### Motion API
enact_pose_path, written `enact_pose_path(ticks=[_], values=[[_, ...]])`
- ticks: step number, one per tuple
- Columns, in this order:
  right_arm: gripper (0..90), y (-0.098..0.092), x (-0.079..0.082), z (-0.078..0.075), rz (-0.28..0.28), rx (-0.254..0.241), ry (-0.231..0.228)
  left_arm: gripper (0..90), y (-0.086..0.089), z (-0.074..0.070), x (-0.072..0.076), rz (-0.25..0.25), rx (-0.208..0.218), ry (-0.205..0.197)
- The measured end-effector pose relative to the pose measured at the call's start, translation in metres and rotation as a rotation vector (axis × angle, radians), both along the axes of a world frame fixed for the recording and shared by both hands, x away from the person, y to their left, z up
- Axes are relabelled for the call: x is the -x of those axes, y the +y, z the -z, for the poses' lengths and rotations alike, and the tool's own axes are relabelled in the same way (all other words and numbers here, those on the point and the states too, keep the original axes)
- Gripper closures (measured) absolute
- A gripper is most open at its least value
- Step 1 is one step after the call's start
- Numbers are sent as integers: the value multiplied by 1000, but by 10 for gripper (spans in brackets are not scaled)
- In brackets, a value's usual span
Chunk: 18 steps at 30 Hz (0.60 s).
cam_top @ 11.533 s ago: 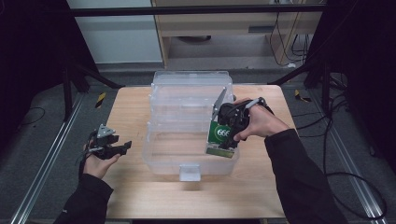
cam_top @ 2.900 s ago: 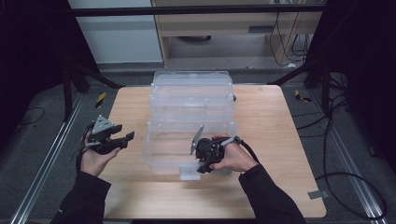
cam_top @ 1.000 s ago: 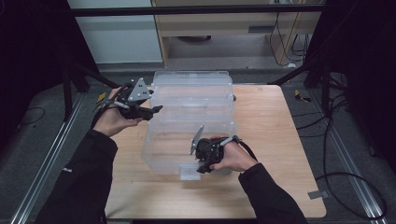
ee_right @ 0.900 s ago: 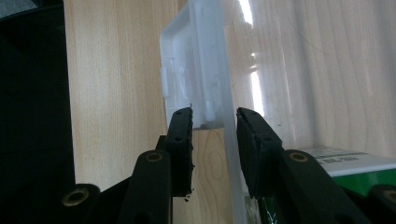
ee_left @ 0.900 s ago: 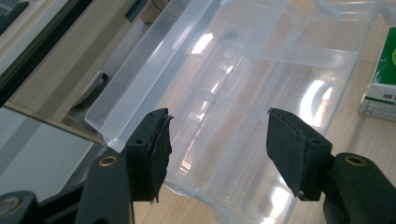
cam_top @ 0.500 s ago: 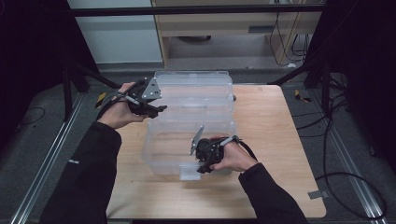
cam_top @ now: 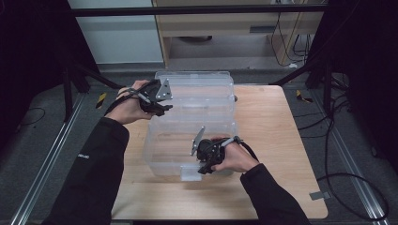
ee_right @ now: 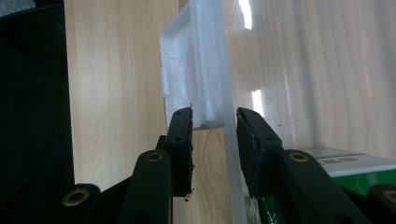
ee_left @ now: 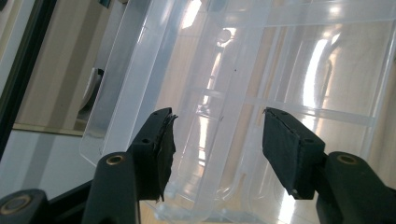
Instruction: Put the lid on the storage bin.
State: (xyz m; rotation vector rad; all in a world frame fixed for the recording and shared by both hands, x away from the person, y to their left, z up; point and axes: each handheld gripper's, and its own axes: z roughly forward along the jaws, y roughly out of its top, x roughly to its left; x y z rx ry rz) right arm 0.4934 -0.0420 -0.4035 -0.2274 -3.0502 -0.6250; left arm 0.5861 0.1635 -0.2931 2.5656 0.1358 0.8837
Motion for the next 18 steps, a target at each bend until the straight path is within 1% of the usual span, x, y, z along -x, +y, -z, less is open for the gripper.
enact_pose_path(ticks=[2, 6, 7, 8, 9, 11, 12, 14, 15, 16, 18], values=[[674, 0, 0, 0, 2, 1, 1, 434, -3, 2, -1, 3, -28, -12], [675, 0, 0, 0, 1, 1, -2, 447, -8, 5, -5, 21, -37, -16], [675, 0, 0, 0, 1, 1, -2, 452, -9, 4, -5, 20, -51, -13], [675, 0, 0, 0, -1, 1, -2, 458, -10, 5, -6, 23, -52, -14], [675, 0, 0, 0, -3, 3, -1, 462, -11, 6, -7, 28, -44, -17], [675, 0, 0, 0, -2, 1, -4, 469, -14, 7, -8, 31, -69, -21], [675, 0, 0, 0, -1, 1, -4, 472, -15, 8, -9, 31, -68, -22], [675, 0, 0, 0, 1, 2, -3, 490, -17, 10, -11, 34, -81, -17], [675, 0, 0, 0, -2, 1, -4, 497, -19, 11, -12, 41, -88, -22], [675, 0, 0, 0, 0, 2, -3, 505, -20, 12, -13, 42, -89, -19], [675, 0, 0, 0, -1, 1, -4, 522, -22, 13, -15, 46, -110, -17]])
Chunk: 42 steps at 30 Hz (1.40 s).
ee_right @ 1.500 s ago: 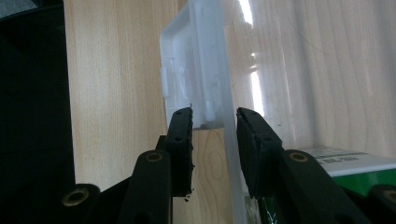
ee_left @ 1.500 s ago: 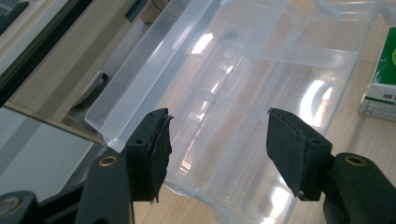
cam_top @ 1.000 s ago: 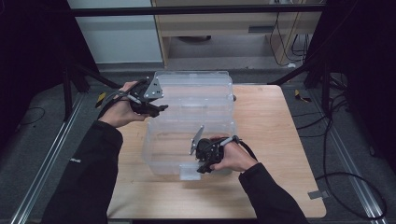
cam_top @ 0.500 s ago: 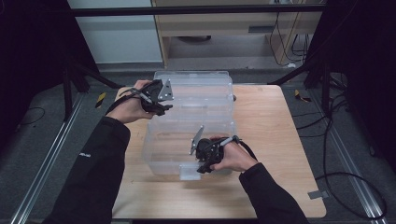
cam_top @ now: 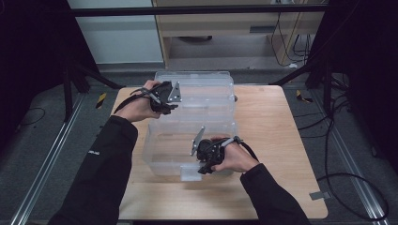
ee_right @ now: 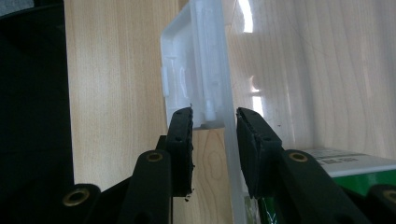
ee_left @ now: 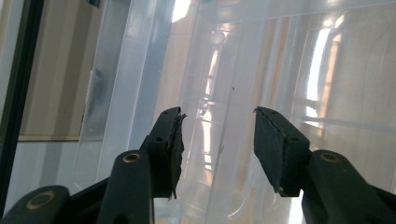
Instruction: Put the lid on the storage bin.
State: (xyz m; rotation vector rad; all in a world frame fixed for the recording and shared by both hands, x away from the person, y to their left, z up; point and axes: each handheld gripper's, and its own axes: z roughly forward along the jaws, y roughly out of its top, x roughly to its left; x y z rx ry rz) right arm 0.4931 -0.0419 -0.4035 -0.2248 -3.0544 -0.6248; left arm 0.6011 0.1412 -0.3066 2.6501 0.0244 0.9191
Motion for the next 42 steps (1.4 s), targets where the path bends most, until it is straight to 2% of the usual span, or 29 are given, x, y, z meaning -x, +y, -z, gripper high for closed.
enact_pose_path(ticks=[6, 9, 11, 15, 18, 22, 23, 26, 33, 36, 42], values=[[675, 0, 0, 0, -4, 0, 1, 566, -6, 6, -3, -5, -36, 4], [676, 0, 0, 0, -8, -1, 0, 597, -8, 7, -4, 8, -43, 0], [676, 0, 0, 0, -7, -1, -1, 615, -9, 8, -5, 7, -49, 11], [676, 0, 0, 0, -6, -2, -3, 677, -13, 10, -5, 21, -89, 8], [676, 0, 0, 0, -8, -1, -1, 720, -14, 11, -5, 18, -98, 18], [676, 0, 0, 0, -8, -2, -1, 738, -15, 11, -4, 27, -116, 12], [676, 0, 0, 0, -6, -2, -1, 741, -16, 10, -4, 37, -140, 3], [676, 0, 0, 0, -7, -1, -1, 750, -17, 10, -4, 45, -159, -1], [677, 0, 0, 0, -7, -3, -9, 778, -17, 9, -3, 58, -175, 10], [678, -1, 2, 0, -3, -6, -16, 785, -21, 6, -3, 54, -207, 20], [679, -1, 2, 0, -1, -9, -22, 795, -23, 5, 0, 76, -206, 17]])
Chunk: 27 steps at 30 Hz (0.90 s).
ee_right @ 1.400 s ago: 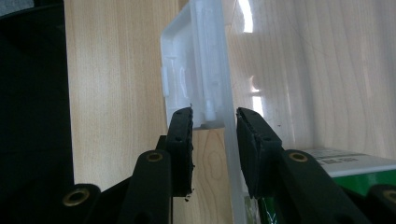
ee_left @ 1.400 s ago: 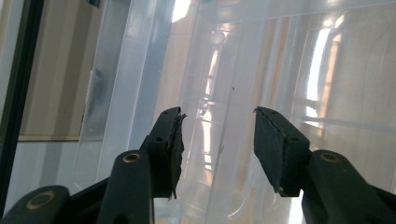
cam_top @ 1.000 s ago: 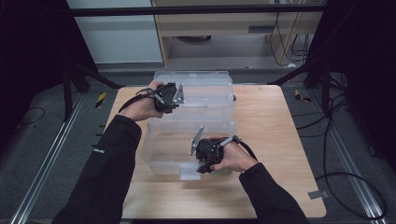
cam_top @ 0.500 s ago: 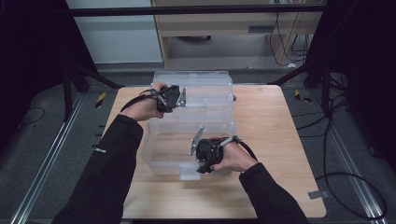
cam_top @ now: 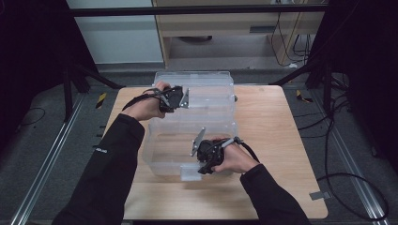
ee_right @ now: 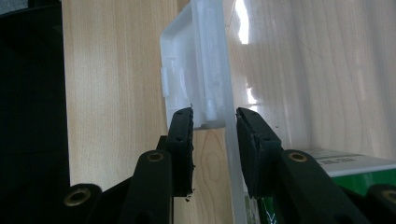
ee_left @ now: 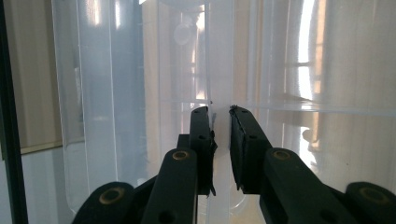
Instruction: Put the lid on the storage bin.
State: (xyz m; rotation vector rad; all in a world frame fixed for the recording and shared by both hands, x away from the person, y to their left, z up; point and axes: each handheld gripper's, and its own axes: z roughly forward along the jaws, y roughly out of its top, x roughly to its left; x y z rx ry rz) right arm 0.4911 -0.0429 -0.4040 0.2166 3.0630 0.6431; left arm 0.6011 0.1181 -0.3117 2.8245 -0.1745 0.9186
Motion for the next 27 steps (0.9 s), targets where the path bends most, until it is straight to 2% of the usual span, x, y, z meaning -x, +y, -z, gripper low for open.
enact_pose_path(ticks=[8, 9, 10, 18, 19, 20, 27], values=[[679, 0, 0, 0, 10, -2, 4, 810, 0, -5, 7, 15, 2, 11], [679, 0, 2, -1, 38, 19, 21, 811, -1, -6, 8, 15, 2, 10], [679, 1, 0, 0, 17, 2, 8, 812, -1, -6, 9, 16, 7, 14], [679, 1, 1, 0, 29, 3, 15, 817, 0, -10, 24, 35, 11, 8], [679, 1, 1, 1, 28, -2, 13, 818, 1, -10, 26, 31, 25, 16], [679, 1, 1, 0, 30, 1, 14, 819, 1, -11, 28, 30, 15, 17], [679, 0, 0, 1, 19, -1, 8, 823, 6, -12, 39, 49, 46, 14]])
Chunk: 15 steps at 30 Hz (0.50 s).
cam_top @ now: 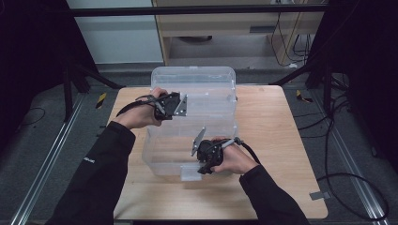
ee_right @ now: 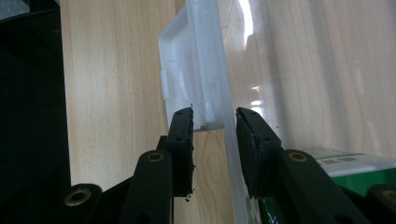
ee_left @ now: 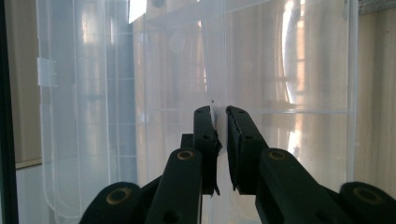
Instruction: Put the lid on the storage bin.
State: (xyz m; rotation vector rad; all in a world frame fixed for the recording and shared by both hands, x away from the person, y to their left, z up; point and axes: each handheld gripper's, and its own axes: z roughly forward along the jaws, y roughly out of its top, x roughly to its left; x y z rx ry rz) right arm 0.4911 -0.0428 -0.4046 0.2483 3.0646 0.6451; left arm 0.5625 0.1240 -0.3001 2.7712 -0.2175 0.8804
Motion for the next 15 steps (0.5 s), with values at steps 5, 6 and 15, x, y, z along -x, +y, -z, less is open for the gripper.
enact_pose_path(ticks=[5, 6, 15], values=[[679, 0, 0, 0, 2, 3, 1, 825, 2, 0, 7, 3, 20, 3], [678, 0, 0, 0, 1, 2, 1, 826, 3, 0, 7, 4, 22, 5], [678, 0, 1, 0, 4, -2, 1, 829, 5, 0, 19, 15, 23, 4]])
